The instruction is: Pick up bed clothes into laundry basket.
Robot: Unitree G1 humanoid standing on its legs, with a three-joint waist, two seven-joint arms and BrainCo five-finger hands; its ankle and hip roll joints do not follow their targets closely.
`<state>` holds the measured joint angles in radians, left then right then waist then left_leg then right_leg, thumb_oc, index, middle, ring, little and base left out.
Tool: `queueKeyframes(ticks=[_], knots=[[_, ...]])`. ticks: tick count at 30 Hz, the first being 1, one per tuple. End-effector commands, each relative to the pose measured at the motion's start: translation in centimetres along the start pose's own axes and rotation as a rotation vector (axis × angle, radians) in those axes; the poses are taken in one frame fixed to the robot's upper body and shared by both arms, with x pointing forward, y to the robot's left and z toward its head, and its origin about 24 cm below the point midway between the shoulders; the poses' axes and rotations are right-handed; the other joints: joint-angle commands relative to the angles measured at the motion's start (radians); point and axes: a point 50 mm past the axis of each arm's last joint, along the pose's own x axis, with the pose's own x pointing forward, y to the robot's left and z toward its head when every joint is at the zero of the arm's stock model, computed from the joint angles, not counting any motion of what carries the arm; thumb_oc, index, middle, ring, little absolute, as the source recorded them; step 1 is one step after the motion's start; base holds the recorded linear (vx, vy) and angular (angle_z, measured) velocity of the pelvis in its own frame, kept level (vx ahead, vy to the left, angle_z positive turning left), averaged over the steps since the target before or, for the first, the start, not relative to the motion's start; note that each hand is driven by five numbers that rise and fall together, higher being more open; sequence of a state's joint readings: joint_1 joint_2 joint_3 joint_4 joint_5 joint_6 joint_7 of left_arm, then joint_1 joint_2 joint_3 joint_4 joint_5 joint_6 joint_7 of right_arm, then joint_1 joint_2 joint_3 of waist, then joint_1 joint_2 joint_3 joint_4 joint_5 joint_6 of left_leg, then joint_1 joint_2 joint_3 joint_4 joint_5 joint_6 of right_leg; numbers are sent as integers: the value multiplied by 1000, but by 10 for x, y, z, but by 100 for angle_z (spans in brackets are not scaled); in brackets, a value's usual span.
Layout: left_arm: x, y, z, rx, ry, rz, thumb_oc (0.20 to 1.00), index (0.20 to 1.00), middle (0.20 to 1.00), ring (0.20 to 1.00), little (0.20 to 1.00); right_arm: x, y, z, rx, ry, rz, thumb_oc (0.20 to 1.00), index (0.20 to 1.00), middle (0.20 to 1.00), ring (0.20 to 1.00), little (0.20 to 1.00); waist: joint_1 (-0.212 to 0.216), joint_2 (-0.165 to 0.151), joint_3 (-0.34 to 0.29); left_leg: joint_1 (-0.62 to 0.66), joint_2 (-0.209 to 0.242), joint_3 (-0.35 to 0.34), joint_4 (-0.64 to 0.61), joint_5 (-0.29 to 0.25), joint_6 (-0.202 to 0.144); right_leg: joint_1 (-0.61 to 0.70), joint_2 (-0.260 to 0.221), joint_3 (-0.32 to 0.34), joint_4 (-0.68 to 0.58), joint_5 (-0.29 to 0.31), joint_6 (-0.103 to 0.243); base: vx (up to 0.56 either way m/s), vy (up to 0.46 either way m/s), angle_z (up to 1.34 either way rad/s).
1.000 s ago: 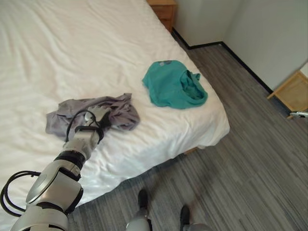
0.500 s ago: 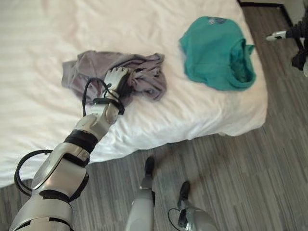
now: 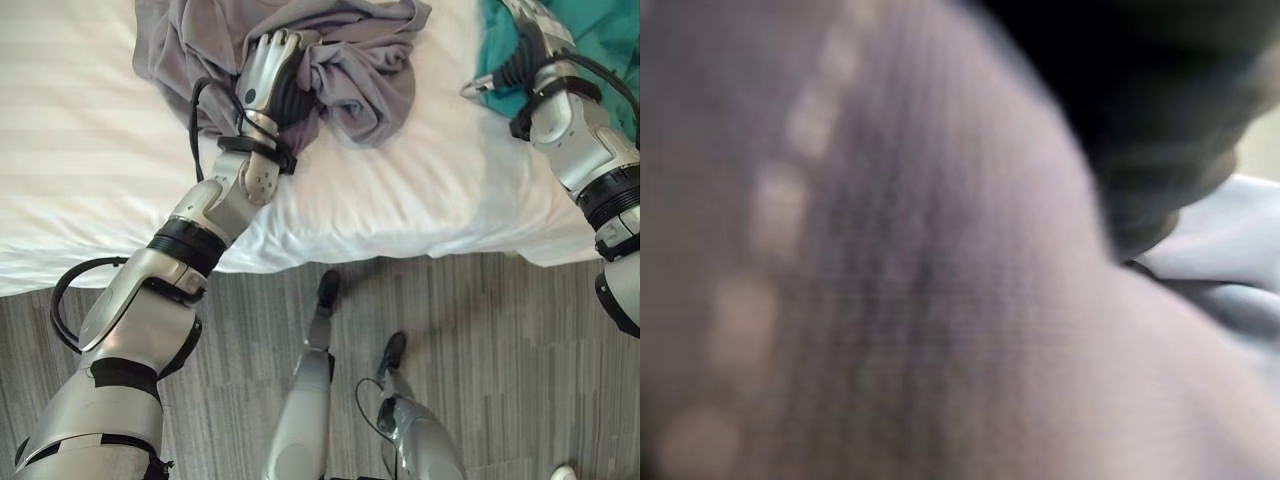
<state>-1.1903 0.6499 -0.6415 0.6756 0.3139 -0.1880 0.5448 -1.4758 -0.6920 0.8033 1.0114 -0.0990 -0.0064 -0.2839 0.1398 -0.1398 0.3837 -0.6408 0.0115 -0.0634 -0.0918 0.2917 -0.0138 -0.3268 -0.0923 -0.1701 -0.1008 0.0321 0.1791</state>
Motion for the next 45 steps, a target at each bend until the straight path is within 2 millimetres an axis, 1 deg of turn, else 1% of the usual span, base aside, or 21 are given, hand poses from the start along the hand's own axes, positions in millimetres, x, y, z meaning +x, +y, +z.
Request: queueKeyframes(ticks=[1, 3, 6, 9, 11, 14, 19, 26, 27, 28, 30, 33, 35, 37, 38, 39, 40, 41, 42, 43, 45], knots=[[-16, -20, -30, 62, 150, -106, 200, 200, 200, 200, 200, 9, -98, -21, -87, 69, -267, 1000, 1000, 1000, 1000, 1000, -16, 6, 55, 123, 8, 55, 4, -164, -50, -23, -48, 44, 14, 113, 10, 0, 0, 0], [-18, -24, -29, 65, 146, -125, 200, 200, 200, 200, 200, 4, -106, -41, -142, 129, -272, 1000, 1000, 1000, 1000, 1000, -20, 7, 53, 126, 7, 55, 4, -165, -49, -22, -48, 46, 14, 112, 12, -2, 7, 5], [-19, -29, -26, 64, 134, -146, 200, 200, 200, 200, 200, -2, -120, -61, -231, 199, -271, 1000, 1000, 1000, 1000, 1000, -27, 9, 54, 131, 5, 58, 4, -165, -50, -21, -50, 48, 14, 112, 14, 0, 0, 0], [-19, -30, -26, 54, 139, -152, 200, 200, 200, 200, 200, -6, -132, -70, -283, 231, -265, 1000, 1000, 1000, 1000, 1000, -36, 10, 56, 130, 5, 62, 4, -164, -50, -28, -50, 53, 14, 115, 15, 0, 0, 0], [-19, -29, -26, 51, 139, -151, 200, 200, 200, 200, 200, -8, -134, -76, -310, 249, -253, 1000, 1000, 1000, 1000, 1000, -40, 11, 62, 126, 7, 63, 4, -162, -51, -36, -51, 57, 14, 118, 16, -9, 3, -2], [-20, -30, -26, 39, 141, -152, 200, 200, 200, 200, 200, -10, -132, -81, -313, 266, -229, 1000, 1000, 1000, 1000, 1000, -46, 10, 68, 117, 8, 65, 4, -157, -52, -50, -49, 63, 14, 122, 16, -32, 1, -4], [-21, -33, -27, 0, 159, -156, 200, 200, 200, 200, 200, -14, -116, -92, -247, 298, -176, 1000, 1000, 1000, 1000, 1000, -57, 11, 92, 86, 13, 62, 4, -149, -56, -91, -45, 70, 14, 124, 13, -25, -8, -6], [-16, -23, -28, -10, 158, -118, 200, 200, 200, 200, 200, -15, -113, -92, -190, 269, -179, 1000, 1000, 1000, 1000, 1000, -68, 12, 129, 35, 15, 52, 4, -137, -63, -146, -34, 76, 14, 126, 9, -29, -19, 1], [-15, -18, -30, -16, 160, -103, 200, 200, 200, 200, 200, -16, -104, -92, -153, 253, -153, 602, 602, 602, 602, 602, -73, 14, 136, 7, 19, 48, 4, -132, -66, -174, -28, 74, 14, 126, 10, -14, -34, 0], [-15, -18, -30, -15, 159, -103, 200, 200, 200, 200, 200, -16, -105, -92, -152, 254, -154, 498, 498, 498, 498, 498, -73, 13, 136, 6, 19, 47, 4, -132, -66, -175, -28, 74, 14, 127, 9, -13, -41, 0], [-15, -17, -32, -14, 167, -108, 200, 200, 200, 200, 200, -16, -98, -92, -121, 247, -134, 200, 200, 200, 200, 200, -75, 13, 136, -8, 20, 43, 4, -128, -67, -188, -24, 73, 14, 127, 9, 0, -17, -2], [-15, -17, -35, -13, 178, -124, 200, 200, 200, 200, 200, -15, -83, -86, -101, 208, -78, 200, 200, 200, 200, 200, -79, 13, 136, -10, 18, 46, 4, -128, -66, -195, -19, 73, 14, 127, 11, -4, -18, -2], [-15, -15, -35, -15, 176, -123, 200, 200, 200, 200, 200, -15, -83, -83, -88, 186, -77, 200, 200, 200, 200, 200, -78, 15, 136, -2, 17, 48, 4, -128, -66, -186, -19, 73, 14, 126, 11, 0, 0, 0], [-19, -12, -37, -39, 179, -110, 200, 200, 200, 200, 200, -15, -79, -68, -44, 95, -63, 200, 200, 200, 200, 200, -76, 23, 120, 50, 18, 58, 4, -143, -62, -145, -20, 77, 14, 114, 7, 0, 0, 0], [-19, -12, -37, -38, 178, -110, 200, 200, 200, 200, 200, -15, -79, -69, -44, 96, -64, 200, 200, 200, 200, 200, -76, 23, 121, 48, 17, 58, 4, -137, -62, -146, -21, 77, 14, 118, 7, 43, 25, 1], [-26, -12, -42, -58, 200, -104, 200, 200, 200, 200, 200, -17, -75, -54, -46, 3, -55, 200, 200, 200, 200, 200, -78, 24, 100, 90, 16, 65, 4, -152, -59, -114, -21, 79, 14, 111, 5, 76, 28, 2], [-35, -10, -46, -75, 213, -93, 200, 200, 200, 200, 200, -24, -72, -40, -26, -94, -52, 200, 200, 200, 200, 200, -83, 29, 72, 134, 15, 72, 4, -164, -56, -75, -24, 78, 14, 106, 3, 75, 28, -2], [-35, -10, -46, -74, 212, -95, 200, 200, 200, 200, 200, -25, -71, -41, -25, -92, -52, 200, 200, 200, 200, 200, -82, 27, 72, 132, 14, 71, 4, -158, -56, -77, -25, 77, 14, 111, 4, 89, 34, -4], [-42, -9, -49, -89, 225, -86, 200, 200, 200, 200, 200, -31, -69, -38, 2, -132, -57, 200, 200, 200, 200, 200, -89, 30, 53, 160, 15, 75, 4, -174, -54, -54, -26, 76, 14, 103, 2, 60, 35, -5], [-49, -9, -51, -106, 231, -79, 200, 200, 200, 200, 200, -42, -68, -36, 39, -173, -73, 200, 200, 200, 200, 200, -94, 31, 35, 184, 12, 78, 4, -176, -52, -32, -27, 76, 14, 104, 2, 129, 46, 2], [-63, -10, -51, -167, 245, -55, 200, 200, 200, 200, 200, -64, -60, -41, 132, -212, -95, 200, 200, 200, 200, 200, -111, 41, -4, 234, 9, 86, 4, -199, -46, 16, -29, 75, 14, 88, -1, 149, 44, 9]])
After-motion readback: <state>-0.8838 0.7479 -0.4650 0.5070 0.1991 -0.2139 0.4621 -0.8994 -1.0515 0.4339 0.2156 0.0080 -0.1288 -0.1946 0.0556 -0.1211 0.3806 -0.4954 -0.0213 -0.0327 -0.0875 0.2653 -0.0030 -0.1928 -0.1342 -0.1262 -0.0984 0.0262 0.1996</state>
